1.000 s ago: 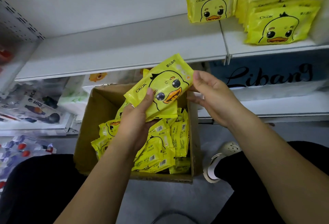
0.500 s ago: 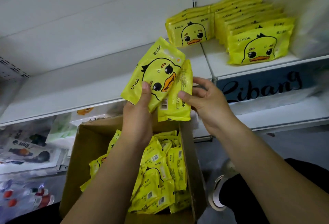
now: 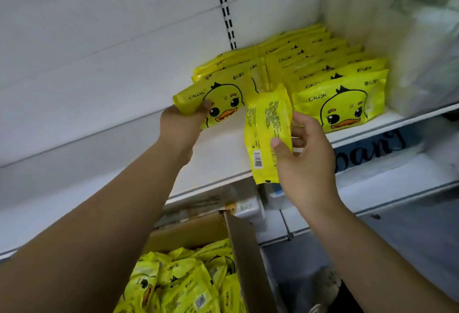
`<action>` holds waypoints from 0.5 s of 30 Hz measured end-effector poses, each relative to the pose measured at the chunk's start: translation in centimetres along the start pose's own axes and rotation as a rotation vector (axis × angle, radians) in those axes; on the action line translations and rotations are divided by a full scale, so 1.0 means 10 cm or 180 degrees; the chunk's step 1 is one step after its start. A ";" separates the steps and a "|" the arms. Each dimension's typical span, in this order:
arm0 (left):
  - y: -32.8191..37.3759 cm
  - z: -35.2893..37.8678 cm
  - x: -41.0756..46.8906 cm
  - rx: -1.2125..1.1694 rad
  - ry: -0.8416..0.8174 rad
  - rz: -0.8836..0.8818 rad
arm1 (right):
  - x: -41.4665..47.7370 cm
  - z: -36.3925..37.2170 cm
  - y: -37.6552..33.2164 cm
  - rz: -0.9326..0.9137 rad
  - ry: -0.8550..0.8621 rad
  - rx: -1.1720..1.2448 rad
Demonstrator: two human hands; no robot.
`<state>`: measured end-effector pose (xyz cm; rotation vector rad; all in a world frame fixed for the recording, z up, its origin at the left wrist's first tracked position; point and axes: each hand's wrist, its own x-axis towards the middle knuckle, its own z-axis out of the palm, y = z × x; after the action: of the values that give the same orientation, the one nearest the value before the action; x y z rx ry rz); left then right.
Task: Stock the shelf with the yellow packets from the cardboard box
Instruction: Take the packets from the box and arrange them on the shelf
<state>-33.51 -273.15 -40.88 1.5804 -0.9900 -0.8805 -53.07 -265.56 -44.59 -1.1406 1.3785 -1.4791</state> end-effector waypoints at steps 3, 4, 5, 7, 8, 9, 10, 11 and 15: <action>-0.05 0.19 0.28 0.0241 -0.0156 0.0019 | 0.13 0.05 0.02 0.0011 0.0070 -0.0093; -0.07 0.25 0.35 0.0326 -0.0152 0.0046 | 0.17 0.07 0.03 0.0002 0.0071 -0.0122; -0.09 0.31 0.42 0.0417 -0.0117 0.0078 | 0.21 0.09 0.03 -0.0021 0.0064 -0.0148; -0.12 0.40 0.53 0.0695 0.0070 0.0193 | 0.26 0.12 0.04 -0.0087 0.0035 -0.0203; -0.13 0.43 0.57 0.0882 0.0184 0.0281 | 0.28 0.14 0.04 -0.0110 0.0021 -0.0227; -0.15 0.45 0.63 0.1117 0.0292 0.0352 | 0.29 0.15 0.05 -0.0121 0.0013 -0.0243; -0.17 0.44 0.68 0.1400 0.0401 0.0397 | 0.31 0.16 0.06 -0.0123 0.0014 -0.0247; -0.20 0.43 0.73 0.1687 0.0489 0.0414 | 0.31 0.17 0.07 -0.0114 0.0017 -0.0249; -0.22 0.41 0.76 0.2311 0.0724 0.0348 | 0.33 0.21 0.11 -0.0045 -0.0027 -0.0285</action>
<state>-33.85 -281.38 -44.35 2.1412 -1.2937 -0.2468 -52.02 -269.38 -45.36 -1.2133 1.4460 -1.4331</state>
